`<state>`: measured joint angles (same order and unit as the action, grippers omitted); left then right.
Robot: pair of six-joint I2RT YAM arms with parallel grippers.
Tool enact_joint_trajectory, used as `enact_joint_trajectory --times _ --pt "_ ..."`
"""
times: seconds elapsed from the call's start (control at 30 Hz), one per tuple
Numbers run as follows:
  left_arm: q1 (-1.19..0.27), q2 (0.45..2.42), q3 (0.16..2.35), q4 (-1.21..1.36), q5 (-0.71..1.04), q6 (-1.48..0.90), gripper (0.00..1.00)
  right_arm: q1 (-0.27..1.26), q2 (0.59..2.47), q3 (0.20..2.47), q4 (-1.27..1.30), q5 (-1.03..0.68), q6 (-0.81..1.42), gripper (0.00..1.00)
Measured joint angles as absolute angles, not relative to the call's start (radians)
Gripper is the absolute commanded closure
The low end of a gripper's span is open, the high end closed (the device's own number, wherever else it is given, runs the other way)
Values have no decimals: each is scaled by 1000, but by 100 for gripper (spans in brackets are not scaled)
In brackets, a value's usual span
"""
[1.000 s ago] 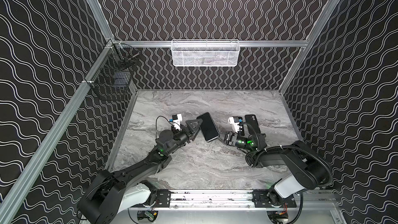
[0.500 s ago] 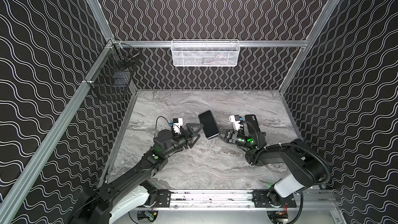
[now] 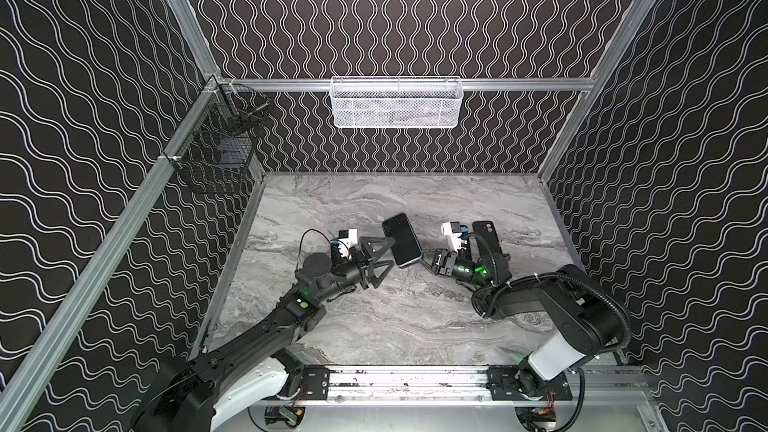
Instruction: Take the phone out of the phone case
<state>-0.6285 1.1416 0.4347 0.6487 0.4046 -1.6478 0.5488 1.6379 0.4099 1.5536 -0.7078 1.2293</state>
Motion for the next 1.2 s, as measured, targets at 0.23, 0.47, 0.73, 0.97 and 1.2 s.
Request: enact_joint_trajectory --times 0.23,0.47,0.73,0.97,1.2 --pt "-631 1188 435 695 404 -1659 1 548 1636 410 1554 -702 1224 88" --pt "-648 1198 437 709 397 -1669 1 547 1636 408 1554 -692 1222 88" --pt "-659 1187 447 694 395 -1664 1 547 1633 404 1554 -687 1221 88" --pt "-662 1209 451 694 394 -1660 1 550 1625 392 1554 -676 1219 88" --pt "-668 1223 452 706 384 -1646 1 554 1625 390 1554 -660 1217 88"
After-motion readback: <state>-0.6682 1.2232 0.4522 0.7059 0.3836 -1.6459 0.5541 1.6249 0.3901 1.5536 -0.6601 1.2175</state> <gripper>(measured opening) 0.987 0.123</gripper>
